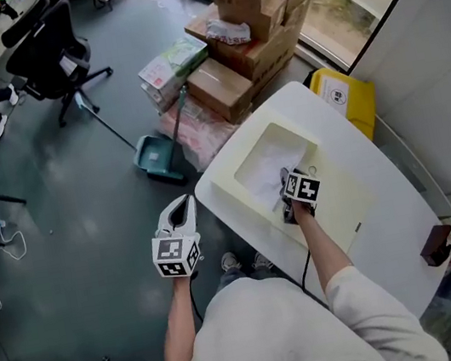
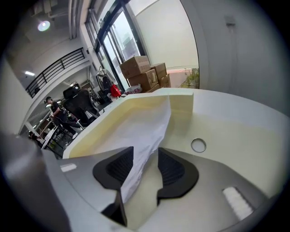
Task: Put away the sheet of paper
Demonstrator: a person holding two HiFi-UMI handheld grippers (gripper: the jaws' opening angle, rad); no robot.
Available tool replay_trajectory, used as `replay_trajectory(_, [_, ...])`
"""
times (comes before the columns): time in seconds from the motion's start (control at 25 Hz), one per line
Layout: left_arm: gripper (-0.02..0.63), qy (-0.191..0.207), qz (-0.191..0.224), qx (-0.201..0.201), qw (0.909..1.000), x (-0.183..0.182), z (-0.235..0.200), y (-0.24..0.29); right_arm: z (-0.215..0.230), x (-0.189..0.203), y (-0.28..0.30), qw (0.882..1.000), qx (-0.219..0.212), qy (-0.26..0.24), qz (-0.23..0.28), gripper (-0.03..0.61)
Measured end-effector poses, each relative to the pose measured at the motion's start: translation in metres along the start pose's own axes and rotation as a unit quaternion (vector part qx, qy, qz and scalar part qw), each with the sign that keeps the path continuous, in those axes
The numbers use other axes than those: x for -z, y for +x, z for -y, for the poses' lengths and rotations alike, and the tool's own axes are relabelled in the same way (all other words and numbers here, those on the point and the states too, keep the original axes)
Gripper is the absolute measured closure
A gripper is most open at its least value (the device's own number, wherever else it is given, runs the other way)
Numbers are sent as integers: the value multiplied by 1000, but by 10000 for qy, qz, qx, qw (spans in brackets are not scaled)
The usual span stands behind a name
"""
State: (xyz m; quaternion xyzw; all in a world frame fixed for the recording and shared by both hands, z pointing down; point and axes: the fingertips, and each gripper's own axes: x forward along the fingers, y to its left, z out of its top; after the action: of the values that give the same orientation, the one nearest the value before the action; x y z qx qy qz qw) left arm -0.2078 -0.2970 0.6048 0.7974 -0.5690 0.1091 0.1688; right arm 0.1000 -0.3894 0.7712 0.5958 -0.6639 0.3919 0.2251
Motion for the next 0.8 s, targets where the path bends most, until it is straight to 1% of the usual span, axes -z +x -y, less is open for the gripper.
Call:
replay_trajectory(0.24, [611,43,46,166,9998,-3,12,4,14,3,-16,9999,75,87,115,407])
replay_trajectory(0.4, [611,74,76,311,9995,-6,24,5,21,8,-30,9998,106,42,164,414])
replay_trajectory(0.48, [611,92,90,388,9992,-6,30,6,25,12,-37,9998,111,4,180,433])
replay_trajectory(0.68, [611,147,101,594,9981,-6,50,11,40,23,-56,9996,181,-42,218,518])
replay_trajectory(0.8, [611,180,101,700,9973,-7,61,10,50,29,-68,9993,261,-48,247,555])
